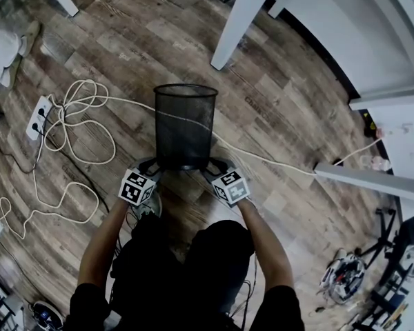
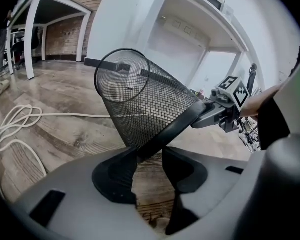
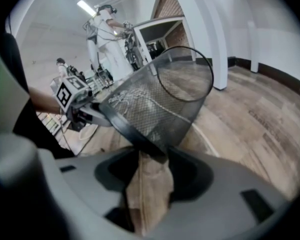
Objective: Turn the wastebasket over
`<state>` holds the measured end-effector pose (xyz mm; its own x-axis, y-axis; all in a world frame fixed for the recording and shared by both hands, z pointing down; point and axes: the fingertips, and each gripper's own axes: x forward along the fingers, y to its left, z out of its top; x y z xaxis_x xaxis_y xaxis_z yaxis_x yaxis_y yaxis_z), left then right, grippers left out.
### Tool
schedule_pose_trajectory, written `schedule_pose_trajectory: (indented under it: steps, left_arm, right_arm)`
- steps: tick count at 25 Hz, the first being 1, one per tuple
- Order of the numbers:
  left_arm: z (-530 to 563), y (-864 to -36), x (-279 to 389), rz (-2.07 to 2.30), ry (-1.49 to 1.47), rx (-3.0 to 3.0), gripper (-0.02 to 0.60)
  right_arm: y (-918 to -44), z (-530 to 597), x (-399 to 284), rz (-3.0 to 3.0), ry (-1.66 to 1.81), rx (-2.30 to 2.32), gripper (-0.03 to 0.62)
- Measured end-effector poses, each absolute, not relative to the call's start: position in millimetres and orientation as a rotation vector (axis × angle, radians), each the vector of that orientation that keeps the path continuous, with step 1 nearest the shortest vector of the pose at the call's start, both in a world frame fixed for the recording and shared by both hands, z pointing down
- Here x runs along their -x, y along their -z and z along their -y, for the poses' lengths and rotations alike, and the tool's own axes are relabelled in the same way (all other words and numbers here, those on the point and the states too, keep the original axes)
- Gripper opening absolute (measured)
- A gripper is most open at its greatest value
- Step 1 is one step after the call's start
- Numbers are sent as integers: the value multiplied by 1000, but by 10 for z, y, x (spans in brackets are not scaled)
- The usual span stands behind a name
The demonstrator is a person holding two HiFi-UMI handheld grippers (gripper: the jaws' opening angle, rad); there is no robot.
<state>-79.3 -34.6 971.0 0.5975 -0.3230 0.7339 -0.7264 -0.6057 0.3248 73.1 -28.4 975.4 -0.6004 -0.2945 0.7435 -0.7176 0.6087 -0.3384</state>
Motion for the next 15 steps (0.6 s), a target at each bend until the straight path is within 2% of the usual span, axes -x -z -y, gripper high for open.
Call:
schedule_pose_trajectory:
  steps: [10,15]
  left_arm:
    - [320,-9754,823,824,-809,-2167,186]
    - [284,-9681,1044,878,-740,-2124,186]
  right_arm:
    - [-9800,248,-754,2190,-917,-746,199]
    - [-9723,245,-845,2201,-900,-734,199]
